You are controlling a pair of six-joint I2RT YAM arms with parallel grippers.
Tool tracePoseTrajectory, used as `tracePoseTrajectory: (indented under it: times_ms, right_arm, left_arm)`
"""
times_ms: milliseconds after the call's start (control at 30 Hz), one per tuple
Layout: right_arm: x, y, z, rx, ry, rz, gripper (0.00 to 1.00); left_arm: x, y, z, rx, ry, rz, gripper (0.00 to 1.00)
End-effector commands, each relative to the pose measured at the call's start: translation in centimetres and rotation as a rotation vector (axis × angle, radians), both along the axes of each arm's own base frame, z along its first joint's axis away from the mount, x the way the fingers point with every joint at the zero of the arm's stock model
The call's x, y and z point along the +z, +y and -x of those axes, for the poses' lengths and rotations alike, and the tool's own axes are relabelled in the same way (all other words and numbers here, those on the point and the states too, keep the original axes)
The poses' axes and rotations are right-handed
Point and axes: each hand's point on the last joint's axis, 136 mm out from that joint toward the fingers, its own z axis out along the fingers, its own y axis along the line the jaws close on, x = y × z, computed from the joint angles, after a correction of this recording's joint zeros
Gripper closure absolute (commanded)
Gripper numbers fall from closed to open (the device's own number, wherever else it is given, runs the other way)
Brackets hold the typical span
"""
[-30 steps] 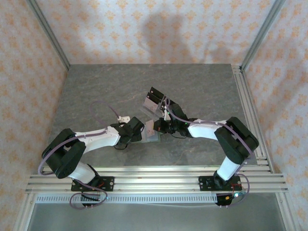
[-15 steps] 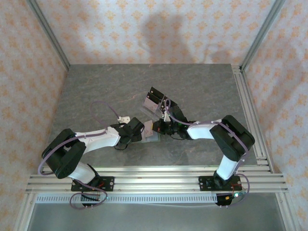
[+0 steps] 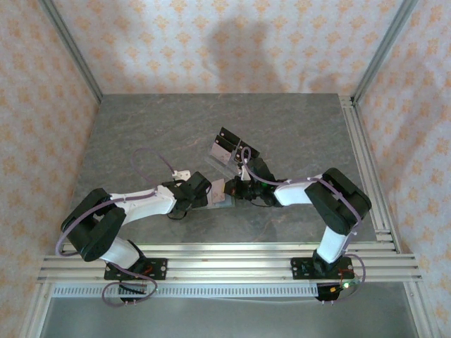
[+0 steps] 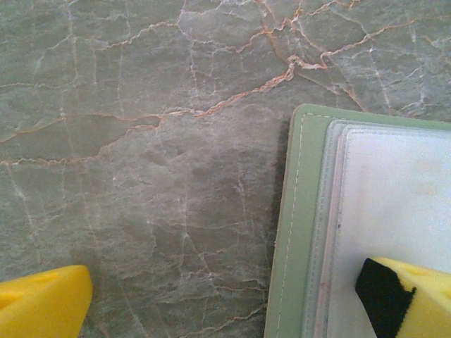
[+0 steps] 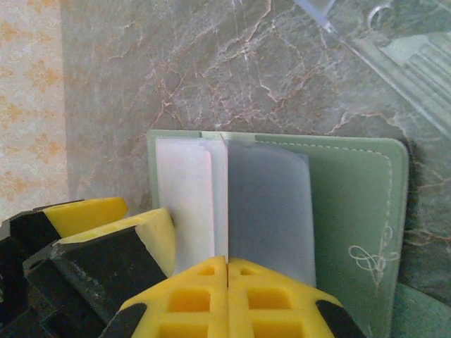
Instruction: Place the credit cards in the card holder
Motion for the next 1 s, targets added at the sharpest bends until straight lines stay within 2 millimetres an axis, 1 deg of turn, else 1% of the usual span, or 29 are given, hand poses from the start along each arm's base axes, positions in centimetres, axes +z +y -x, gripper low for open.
tracePoseTrajectory:
  times_ms: [0,433,967]
  right_arm:
    - [0.6,-0.2,-0.1,-0.006,-0.030,-0.010,1.00]
    - [0.7,-1.1,-0.3,-0.037,-0.030,-0.018,1.00]
    - [-0.3,0.4,0.4,0.024,0.047,-0.080,1.00]
  left_arm:
    - [-1.6,2.4,2.3,0.008,0.078,-0.101,0.00]
    - [-1.3,2.6,2.3,0.008,0.069,-0.106,0.00]
    - [-1.4,2.6,2.3,0.009,0.070,-0.105,0.00]
